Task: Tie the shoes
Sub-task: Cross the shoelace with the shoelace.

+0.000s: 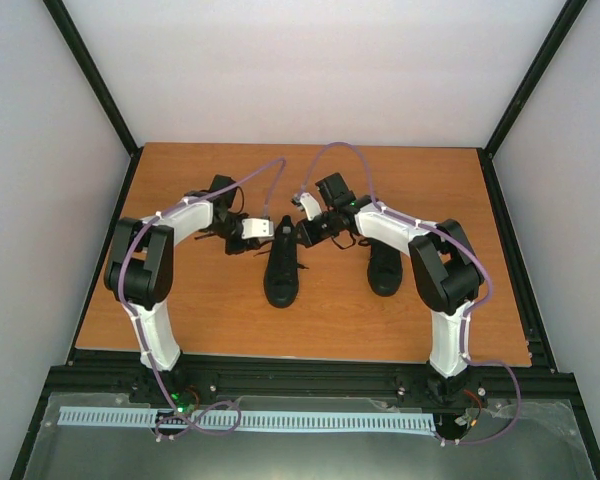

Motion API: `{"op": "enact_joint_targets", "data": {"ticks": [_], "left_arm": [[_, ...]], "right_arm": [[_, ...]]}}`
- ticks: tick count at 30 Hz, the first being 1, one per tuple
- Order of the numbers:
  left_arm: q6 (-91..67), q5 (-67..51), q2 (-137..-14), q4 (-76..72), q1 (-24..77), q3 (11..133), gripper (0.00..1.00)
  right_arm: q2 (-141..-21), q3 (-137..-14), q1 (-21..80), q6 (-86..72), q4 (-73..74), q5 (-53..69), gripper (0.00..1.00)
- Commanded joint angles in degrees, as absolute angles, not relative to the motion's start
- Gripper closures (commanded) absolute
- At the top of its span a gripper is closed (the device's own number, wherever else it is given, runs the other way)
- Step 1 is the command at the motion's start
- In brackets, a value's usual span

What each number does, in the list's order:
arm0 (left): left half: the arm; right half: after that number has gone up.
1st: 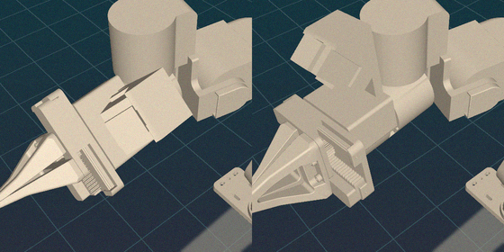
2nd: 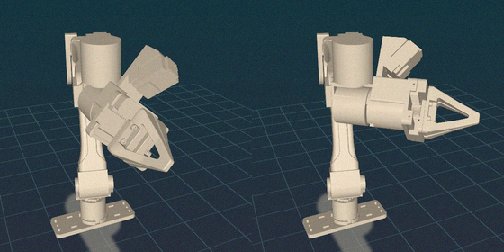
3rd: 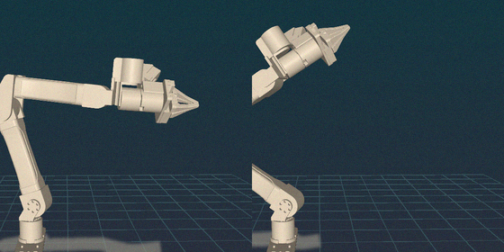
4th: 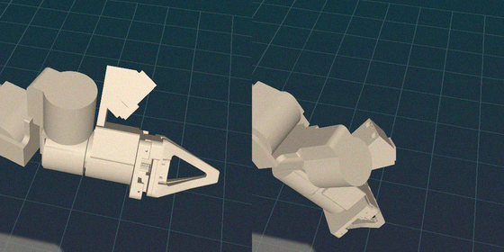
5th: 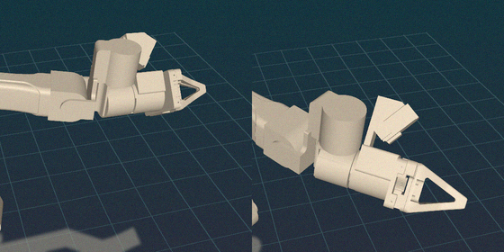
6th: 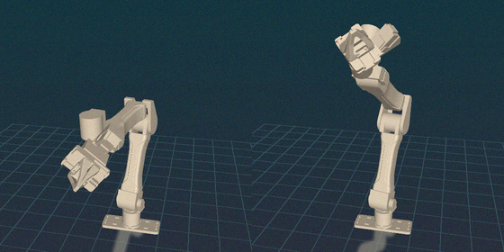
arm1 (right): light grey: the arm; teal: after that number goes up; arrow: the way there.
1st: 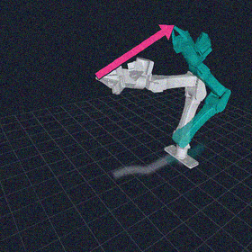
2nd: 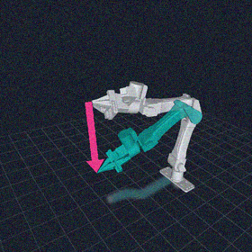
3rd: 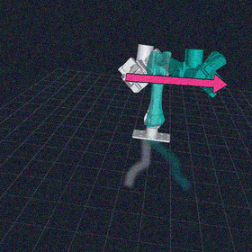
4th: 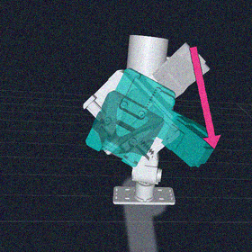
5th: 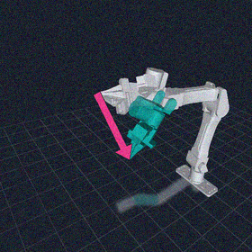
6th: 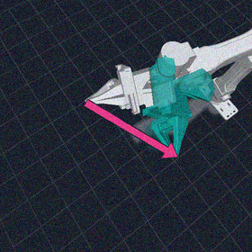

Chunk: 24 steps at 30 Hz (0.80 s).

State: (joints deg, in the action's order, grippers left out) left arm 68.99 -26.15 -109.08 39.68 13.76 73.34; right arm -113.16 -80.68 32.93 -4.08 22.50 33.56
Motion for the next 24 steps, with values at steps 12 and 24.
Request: {"op": "enact_joint_targets", "data": {"ticks": [12,24], "left_arm": [[71.6,-34.6,-104.0,45.9,13.8,79.1,0.44],[70.5,-33.1,-107.9,44.3,17.3,83.3,0.42]], "right_arm": [[-114.0,-84.5,33.6,-0.2,22.6,38.3,0.95],[-114.2,-84.8,33.5,-0.3,21.4,41.2,0.81]]}}
